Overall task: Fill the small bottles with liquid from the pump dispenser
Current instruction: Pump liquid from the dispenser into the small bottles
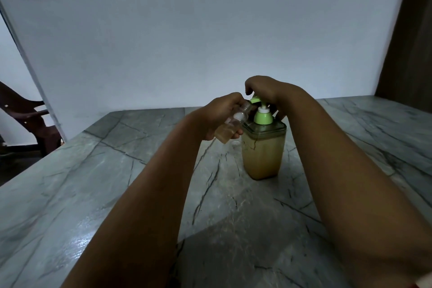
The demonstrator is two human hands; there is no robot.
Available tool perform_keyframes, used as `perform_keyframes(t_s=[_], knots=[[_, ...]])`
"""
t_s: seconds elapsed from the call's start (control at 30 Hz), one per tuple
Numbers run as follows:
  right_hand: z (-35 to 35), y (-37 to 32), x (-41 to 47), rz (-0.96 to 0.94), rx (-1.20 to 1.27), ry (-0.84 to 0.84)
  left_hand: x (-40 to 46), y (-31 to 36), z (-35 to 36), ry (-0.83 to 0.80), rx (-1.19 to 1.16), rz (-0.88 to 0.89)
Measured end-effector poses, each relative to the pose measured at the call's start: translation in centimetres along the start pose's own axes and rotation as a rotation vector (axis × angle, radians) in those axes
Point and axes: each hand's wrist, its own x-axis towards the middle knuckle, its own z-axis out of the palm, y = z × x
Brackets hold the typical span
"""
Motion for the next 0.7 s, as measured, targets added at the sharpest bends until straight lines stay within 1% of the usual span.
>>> perform_keyframes(t_s=[0.3, 0.4, 0.53, 0.7], knots=[[0.54, 0.01, 0.16, -0.008, -0.123, -0.033, 0.02, -0.10, 0.10, 0.011, -0.006, -0.014], [0.49, 0.07, 0.17, -0.005, -0.110, -0.034, 0.10, -0.18, 0.08, 0.009, -0.008, -0.010], [-0.07, -0.02, -0.03, -0.001, -0.019, -0.009, 0.13, -0.17, 0.05, 0.001, -0.015, -0.005], [0.30, -0.12, 0.27, 0.008, -0.075, 0.006, 0.17, -0.18, 0.09, 0.005, -0.009, -0.009]])
